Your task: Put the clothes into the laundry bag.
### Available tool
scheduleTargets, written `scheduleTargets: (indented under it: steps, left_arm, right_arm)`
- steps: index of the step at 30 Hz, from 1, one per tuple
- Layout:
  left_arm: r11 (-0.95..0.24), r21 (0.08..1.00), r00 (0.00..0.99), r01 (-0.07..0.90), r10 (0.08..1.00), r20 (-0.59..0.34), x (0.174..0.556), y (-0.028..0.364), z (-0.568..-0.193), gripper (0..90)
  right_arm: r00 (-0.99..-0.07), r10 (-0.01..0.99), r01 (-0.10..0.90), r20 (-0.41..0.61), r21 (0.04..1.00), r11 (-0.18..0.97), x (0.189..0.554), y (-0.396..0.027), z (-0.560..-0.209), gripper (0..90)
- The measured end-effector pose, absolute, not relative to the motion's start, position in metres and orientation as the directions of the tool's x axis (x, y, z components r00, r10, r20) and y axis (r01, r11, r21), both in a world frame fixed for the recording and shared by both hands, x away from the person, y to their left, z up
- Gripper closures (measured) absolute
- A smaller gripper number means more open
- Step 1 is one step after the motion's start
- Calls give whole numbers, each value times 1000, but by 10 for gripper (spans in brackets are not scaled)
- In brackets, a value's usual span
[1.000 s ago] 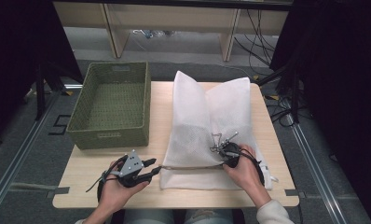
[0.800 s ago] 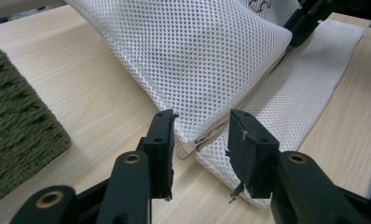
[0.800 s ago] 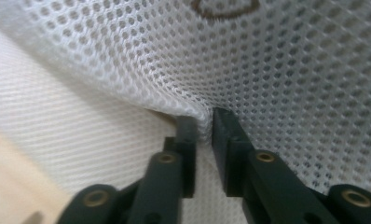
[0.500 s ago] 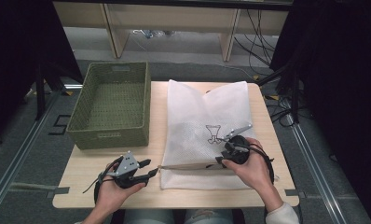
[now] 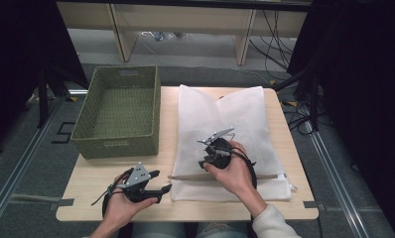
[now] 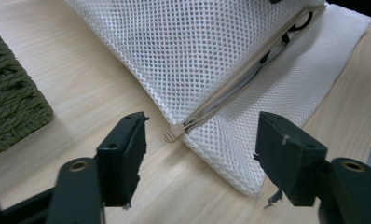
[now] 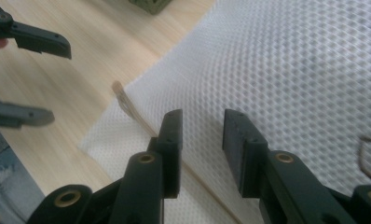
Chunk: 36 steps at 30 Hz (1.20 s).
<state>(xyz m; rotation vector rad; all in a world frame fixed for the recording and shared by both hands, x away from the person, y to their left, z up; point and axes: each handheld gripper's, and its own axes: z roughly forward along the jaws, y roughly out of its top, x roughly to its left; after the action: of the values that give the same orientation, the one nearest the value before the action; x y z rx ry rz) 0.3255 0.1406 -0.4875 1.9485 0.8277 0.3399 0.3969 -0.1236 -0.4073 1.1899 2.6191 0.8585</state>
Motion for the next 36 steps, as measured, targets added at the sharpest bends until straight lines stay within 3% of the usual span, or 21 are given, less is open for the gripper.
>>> scheduleTargets:
  steps: [1,3,8,11,36]
  left_arm:
    - [-298,853,721,427,682,-123,324,139,-488,307]
    - [-340,847,722,408,688,-72,325,141,-488,284]
    - [-374,835,726,404,686,-44,326,141,-489,248]
    - [-335,845,724,417,684,-87,324,137,-492,236]
    - [-345,842,716,414,695,-68,325,142,-491,223]
  right_arm:
    - [-681,725,646,107,554,525,398,-120,-409,698]
    - [-682,722,650,111,545,530,399,-114,-410,704]
    - [-688,716,651,115,532,541,399,-106,-413,712]
    - [-704,702,633,106,541,554,401,-106,-415,713]
    - [-670,730,668,133,537,515,403,-113,-410,722]
